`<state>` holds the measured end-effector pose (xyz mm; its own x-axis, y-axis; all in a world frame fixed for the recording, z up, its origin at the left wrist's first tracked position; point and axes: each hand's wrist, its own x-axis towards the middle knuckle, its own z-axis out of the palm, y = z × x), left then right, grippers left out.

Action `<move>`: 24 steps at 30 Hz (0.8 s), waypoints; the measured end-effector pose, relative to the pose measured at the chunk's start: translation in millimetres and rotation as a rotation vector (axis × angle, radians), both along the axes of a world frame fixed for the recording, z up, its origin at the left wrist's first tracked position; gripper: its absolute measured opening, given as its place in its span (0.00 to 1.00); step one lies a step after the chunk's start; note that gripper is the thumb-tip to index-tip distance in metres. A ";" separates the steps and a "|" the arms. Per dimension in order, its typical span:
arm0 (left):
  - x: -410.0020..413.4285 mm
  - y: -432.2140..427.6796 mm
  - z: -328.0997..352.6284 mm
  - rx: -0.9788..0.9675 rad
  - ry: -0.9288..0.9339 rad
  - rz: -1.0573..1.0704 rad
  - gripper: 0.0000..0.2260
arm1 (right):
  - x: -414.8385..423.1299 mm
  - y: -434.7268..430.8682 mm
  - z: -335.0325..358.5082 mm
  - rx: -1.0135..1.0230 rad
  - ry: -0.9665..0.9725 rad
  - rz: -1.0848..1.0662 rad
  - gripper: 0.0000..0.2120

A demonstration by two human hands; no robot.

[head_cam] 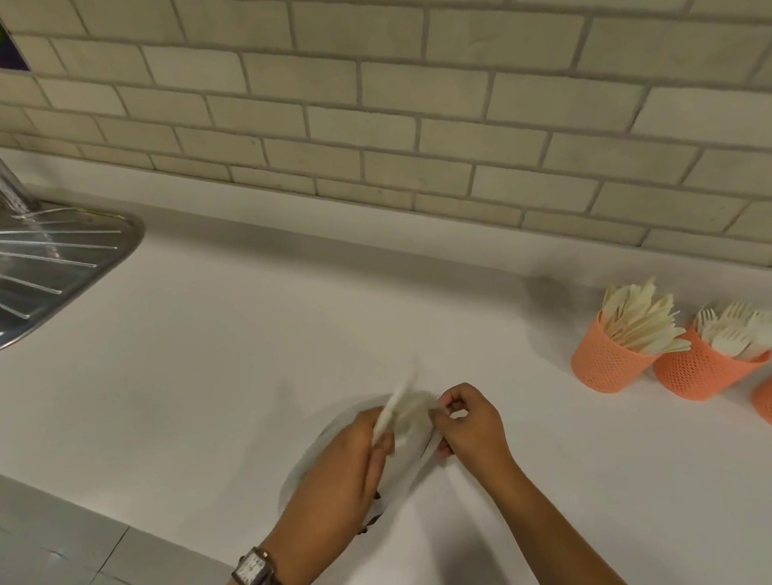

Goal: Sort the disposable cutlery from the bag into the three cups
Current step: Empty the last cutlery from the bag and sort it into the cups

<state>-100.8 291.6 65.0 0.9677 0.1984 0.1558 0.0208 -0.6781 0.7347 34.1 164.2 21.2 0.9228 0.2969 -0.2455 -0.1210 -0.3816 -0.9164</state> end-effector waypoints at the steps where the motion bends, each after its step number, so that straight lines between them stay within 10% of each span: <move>1: 6.4 -0.3 -1.5 -0.083 -0.071 0.058 0.04 | -2.2 -2.5 3.6 -0.007 -0.006 0.012 0.06; 9: 63.2 -45.2 11.2 -0.794 -0.097 0.119 0.04 | -21.0 -57.2 60.0 0.166 -0.047 -0.049 0.01; 24: 117.5 -224.0 5.5 -0.763 0.091 -0.223 0.05 | 5.3 -212.8 90.6 0.309 -0.055 -0.227 0.14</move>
